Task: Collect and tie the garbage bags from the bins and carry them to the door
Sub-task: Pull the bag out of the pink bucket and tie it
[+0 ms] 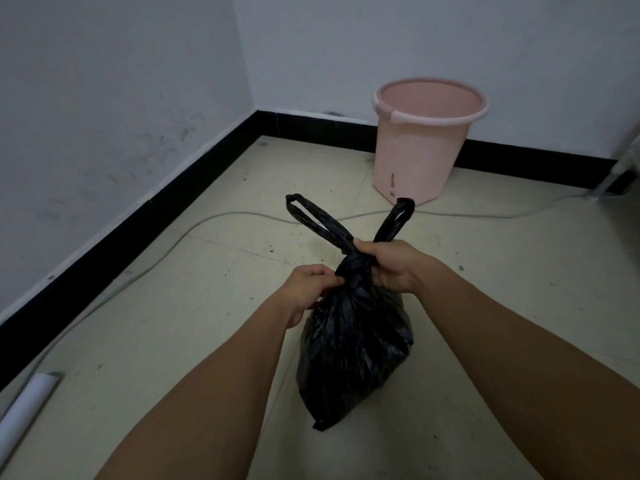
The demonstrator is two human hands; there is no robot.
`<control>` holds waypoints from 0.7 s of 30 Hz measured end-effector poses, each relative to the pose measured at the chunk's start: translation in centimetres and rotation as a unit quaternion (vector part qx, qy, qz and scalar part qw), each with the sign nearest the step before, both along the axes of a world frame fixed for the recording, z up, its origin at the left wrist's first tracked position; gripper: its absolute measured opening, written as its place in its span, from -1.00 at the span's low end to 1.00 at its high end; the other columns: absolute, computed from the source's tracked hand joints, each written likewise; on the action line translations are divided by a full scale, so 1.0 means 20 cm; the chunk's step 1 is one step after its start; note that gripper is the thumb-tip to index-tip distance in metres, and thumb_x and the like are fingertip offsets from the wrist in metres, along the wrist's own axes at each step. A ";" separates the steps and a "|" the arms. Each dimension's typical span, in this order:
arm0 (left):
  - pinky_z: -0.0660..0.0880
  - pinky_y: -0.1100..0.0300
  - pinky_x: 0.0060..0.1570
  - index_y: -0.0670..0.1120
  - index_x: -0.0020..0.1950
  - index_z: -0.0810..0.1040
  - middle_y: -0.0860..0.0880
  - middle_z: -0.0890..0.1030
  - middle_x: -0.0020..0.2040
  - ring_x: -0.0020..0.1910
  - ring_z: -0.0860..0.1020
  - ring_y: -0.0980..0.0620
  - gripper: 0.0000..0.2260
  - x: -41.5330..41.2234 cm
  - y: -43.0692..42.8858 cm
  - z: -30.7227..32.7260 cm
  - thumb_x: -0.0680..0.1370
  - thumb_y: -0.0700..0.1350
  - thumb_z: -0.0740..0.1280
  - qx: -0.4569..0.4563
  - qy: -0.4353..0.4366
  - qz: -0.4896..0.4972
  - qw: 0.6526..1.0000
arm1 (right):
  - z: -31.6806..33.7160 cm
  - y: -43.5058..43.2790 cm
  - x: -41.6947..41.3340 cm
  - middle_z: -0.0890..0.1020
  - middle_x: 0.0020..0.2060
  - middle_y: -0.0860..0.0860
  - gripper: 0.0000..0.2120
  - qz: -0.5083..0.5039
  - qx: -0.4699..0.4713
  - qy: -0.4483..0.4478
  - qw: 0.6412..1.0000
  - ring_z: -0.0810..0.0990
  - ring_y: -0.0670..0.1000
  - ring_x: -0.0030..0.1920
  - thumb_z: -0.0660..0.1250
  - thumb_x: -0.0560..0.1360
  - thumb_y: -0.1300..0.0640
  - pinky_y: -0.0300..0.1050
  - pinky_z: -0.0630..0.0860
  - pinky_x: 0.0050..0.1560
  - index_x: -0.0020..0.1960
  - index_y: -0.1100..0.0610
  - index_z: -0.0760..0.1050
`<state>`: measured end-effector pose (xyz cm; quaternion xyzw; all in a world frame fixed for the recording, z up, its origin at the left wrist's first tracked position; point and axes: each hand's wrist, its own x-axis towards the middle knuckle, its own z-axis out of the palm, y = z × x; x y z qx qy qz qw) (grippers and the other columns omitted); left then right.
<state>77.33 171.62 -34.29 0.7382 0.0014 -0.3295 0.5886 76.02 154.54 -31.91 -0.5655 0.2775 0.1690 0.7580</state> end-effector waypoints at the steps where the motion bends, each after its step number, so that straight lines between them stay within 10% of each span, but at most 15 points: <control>1: 0.40 0.14 -0.13 -0.06 -0.25 0.53 -0.05 0.58 -0.21 -0.20 0.52 -0.01 -0.88 0.00 0.00 0.00 0.49 -0.16 0.39 -0.001 0.005 0.010 1.000 | -0.01 0.00 0.00 0.70 -0.12 0.11 -0.73 0.029 -0.049 -0.010 0.998 0.68 0.07 -0.18 0.34 0.56 0.04 -0.05 0.62 -0.09 0.08 0.25 0.60; 4: 0.40 0.15 -0.18 -0.10 -0.16 0.58 -0.07 0.58 -0.16 -0.20 0.51 -0.01 -0.93 0.02 0.03 0.01 0.50 -0.16 0.32 -0.014 0.040 0.044 0.998 | 0.00 0.00 -0.01 0.68 -0.09 -0.01 -0.76 0.116 -0.163 -0.030 0.979 0.62 -0.02 -0.14 0.34 0.52 -0.11 -0.10 0.49 -0.03 0.07 0.01 0.61; 10: 0.61 0.18 -0.27 -0.19 -0.02 0.63 -0.12 0.67 -0.10 -0.27 0.65 -0.01 -0.85 0.02 0.07 0.03 0.56 -0.20 0.27 -0.095 0.101 0.093 0.986 | 0.00 0.01 -0.05 0.63 -0.22 -0.06 -0.83 0.247 -0.065 -0.025 0.967 0.59 -0.05 -0.09 0.34 0.52 -0.09 -0.09 0.42 0.04 -0.04 0.00 0.58; 16: 0.48 0.18 -0.28 -0.17 -0.19 0.54 -0.11 0.56 -0.30 -0.31 0.51 -0.04 -0.91 0.06 0.08 0.05 0.51 -0.24 0.30 -0.080 0.046 0.142 0.986 | 0.02 0.04 -0.02 0.61 -0.35 -0.02 -0.87 0.127 -0.238 -0.094 0.958 0.57 -0.04 -0.25 0.53 0.33 0.21 -0.21 0.47 -0.34 -0.31 0.08 0.59; 21: 0.44 0.26 -0.41 -0.17 -0.14 0.56 -0.16 0.53 -0.24 -0.36 0.47 -0.01 -0.97 0.04 0.00 0.06 0.44 -0.23 0.37 -0.048 0.034 0.067 0.996 | -0.05 0.05 -0.04 0.47 -0.35 -0.01 -0.75 0.109 -0.539 -0.157 0.820 0.50 0.09 -0.25 0.39 0.39 0.18 -0.16 0.32 -0.37 -0.31 0.02 0.32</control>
